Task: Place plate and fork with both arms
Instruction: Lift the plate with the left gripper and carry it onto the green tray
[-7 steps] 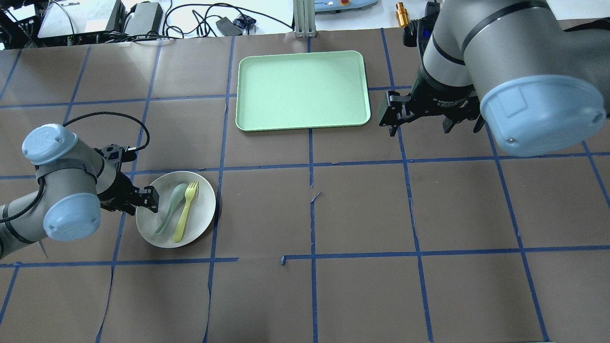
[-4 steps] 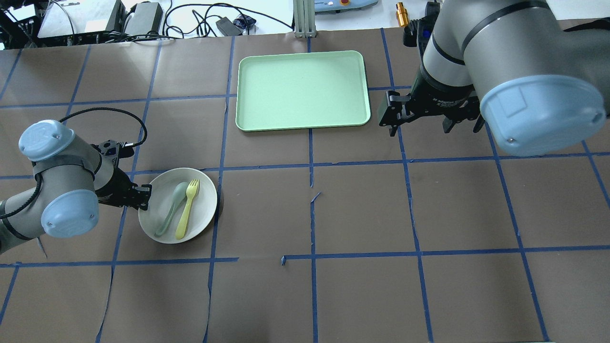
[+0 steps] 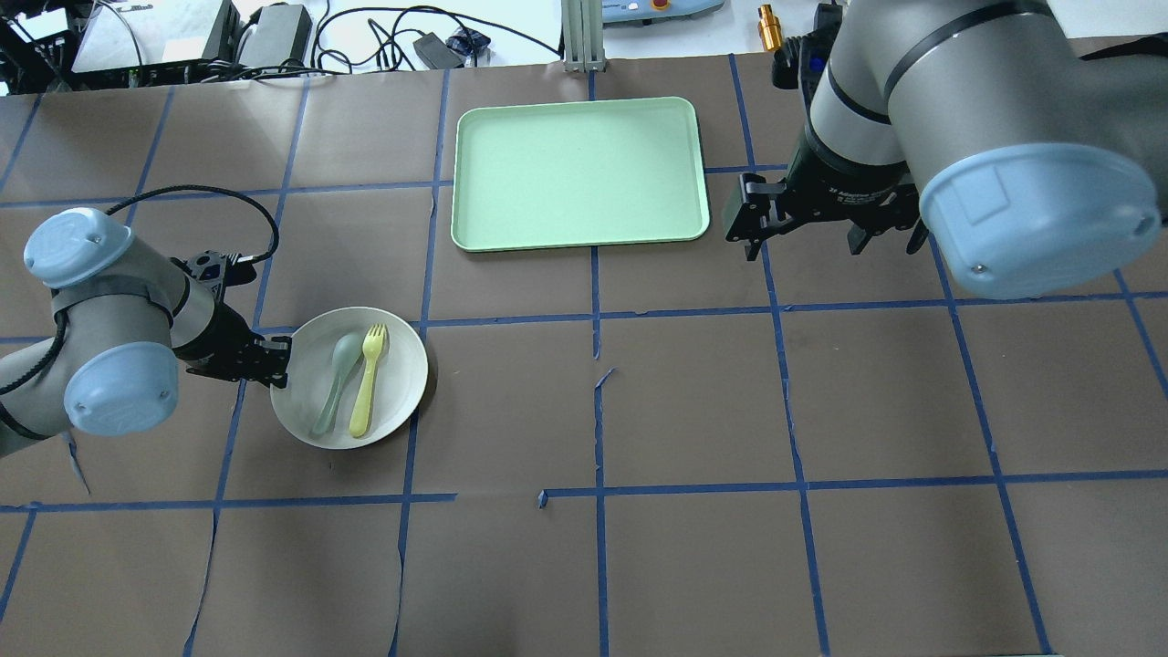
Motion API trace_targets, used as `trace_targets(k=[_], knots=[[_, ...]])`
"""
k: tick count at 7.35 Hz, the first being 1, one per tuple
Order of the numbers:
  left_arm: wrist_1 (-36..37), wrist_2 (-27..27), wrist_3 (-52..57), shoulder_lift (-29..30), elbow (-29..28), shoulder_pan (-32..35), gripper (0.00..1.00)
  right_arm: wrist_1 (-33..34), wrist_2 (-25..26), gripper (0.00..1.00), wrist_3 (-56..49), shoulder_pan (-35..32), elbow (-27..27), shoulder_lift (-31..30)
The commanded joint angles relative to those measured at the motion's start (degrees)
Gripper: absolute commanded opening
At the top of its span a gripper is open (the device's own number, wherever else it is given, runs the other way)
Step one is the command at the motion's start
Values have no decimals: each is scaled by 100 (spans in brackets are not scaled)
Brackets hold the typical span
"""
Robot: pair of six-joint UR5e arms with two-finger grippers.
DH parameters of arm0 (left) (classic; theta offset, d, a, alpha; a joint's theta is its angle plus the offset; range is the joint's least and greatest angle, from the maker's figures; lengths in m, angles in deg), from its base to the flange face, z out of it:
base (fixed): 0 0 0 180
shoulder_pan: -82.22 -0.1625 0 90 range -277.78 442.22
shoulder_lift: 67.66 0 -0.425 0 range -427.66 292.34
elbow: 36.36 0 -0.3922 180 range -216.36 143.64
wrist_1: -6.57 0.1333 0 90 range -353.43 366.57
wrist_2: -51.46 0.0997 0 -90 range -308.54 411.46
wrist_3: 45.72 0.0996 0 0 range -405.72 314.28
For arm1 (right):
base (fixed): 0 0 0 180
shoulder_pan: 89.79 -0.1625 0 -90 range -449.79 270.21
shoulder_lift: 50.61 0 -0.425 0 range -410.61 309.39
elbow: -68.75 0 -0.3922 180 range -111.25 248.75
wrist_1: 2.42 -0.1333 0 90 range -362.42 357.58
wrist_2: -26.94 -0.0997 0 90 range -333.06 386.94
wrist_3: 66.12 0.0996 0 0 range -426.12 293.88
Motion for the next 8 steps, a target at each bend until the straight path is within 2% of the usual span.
trace_targets(k=[1,4,7,8], knots=[[-1062,-906,-206,120,-883,88,0,0,-7,100,0,0,4,0],[-1240,-1341,-1478,636,-2016,921,0,0,2,100,0,0,-5,0],[-1268,-1359,-2534,1944,-3720,1713,0,0,2,100,0,0,4,0],[-1250,-1637,-2823,2410,-4317,1828,0,0,2,100,0,0,4,0]])
